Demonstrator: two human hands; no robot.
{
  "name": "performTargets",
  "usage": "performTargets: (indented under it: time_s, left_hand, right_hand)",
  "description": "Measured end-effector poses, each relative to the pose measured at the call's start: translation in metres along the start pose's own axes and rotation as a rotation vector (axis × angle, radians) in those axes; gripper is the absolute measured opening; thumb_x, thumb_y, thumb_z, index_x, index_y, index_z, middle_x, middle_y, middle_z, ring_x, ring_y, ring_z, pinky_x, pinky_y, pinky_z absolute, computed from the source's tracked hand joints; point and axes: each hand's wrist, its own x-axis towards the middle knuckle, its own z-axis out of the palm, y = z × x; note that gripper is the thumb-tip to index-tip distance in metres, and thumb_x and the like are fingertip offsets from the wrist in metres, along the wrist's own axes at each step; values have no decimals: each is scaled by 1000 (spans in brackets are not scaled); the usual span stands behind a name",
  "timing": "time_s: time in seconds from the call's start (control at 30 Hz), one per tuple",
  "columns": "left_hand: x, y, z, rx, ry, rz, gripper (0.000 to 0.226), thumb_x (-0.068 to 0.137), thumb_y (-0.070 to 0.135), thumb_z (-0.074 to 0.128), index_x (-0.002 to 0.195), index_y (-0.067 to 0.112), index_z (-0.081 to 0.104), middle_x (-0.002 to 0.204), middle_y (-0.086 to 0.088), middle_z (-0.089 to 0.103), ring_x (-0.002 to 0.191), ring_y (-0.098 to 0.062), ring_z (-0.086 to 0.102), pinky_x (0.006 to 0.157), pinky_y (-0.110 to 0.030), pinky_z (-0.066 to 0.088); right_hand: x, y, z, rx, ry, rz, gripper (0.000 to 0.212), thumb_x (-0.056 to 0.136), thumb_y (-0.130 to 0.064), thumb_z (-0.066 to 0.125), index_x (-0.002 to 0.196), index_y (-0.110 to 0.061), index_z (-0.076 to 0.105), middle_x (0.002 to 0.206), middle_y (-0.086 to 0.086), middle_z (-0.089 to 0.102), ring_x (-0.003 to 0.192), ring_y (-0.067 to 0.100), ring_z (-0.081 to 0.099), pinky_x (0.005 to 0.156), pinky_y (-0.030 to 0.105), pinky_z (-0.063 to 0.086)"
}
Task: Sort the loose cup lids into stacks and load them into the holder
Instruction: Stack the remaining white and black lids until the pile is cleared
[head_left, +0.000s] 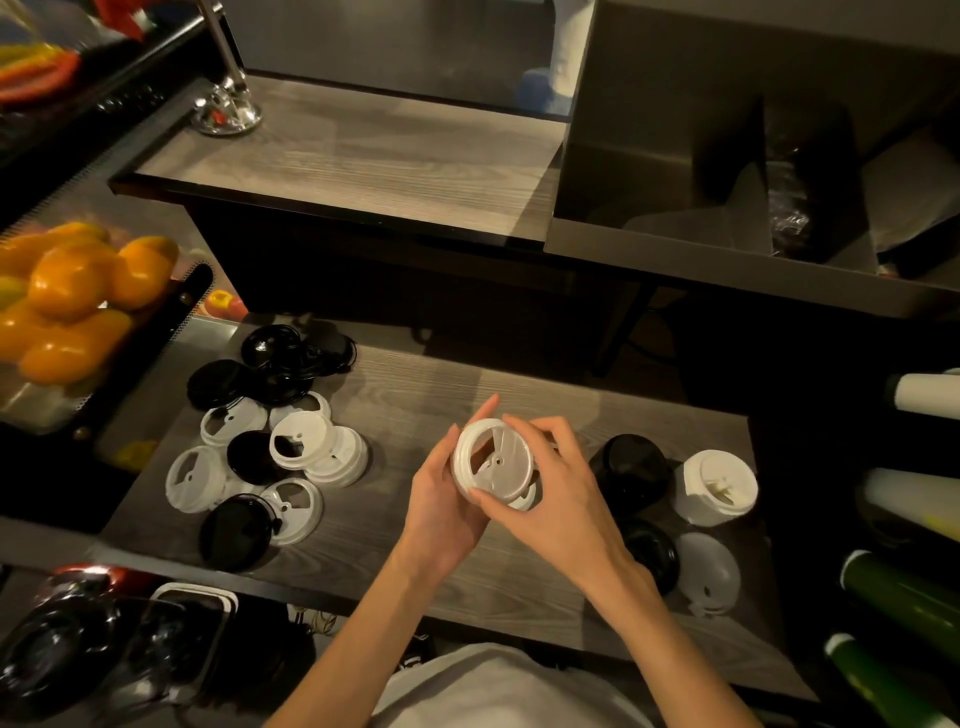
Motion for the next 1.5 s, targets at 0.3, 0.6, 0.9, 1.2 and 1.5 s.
performTargets:
  time_s: [0.3,0.6,0.9,1.2,1.5]
  left_hand:
    - [-3,6,-6,-73,-5,-77,50,109,44,26,147,27,53,139,-11,62,123,-22,62,98,-36,50]
    - [0,6,-23,-92,11,-131,53,109,46,23,147,24,53,150,-15,52,137,-28,48,117,-44,33]
    - [2,8,-27,-132,39,-169,52,109,40,25,145,18,57,145,-13,57,127,-24,58,113,-40,39]
    - [3,7,-28,-148,45,-177,57,110,46,24,147,13,53,143,-12,60,127,-22,62,101,-36,49]
    - [7,3,-31,-109,73,-142,61,107,55,24,147,19,53,147,-10,56,135,-23,55,103,-37,48]
  right_hand:
    - [0,-6,0,14,-50,-6,85,80,-52,82,152,-33,43,134,-18,37,130,4,44,103,20,47]
    - [10,-3,2,-14,-185,-56,84,82,-53,81,154,-31,44,136,-25,35,128,-3,42,106,16,41]
    - [12,-5,1,-5,-201,-75,84,80,-46,85,152,-31,45,136,-23,36,131,2,43,108,17,43]
    - [12,-4,-2,-27,-256,-113,84,80,-42,83,153,-32,43,140,-25,35,138,5,40,111,31,46]
    - [18,-3,1,-62,-272,-72,84,82,-50,81,155,-38,41,138,-27,34,131,-6,37,98,6,34]
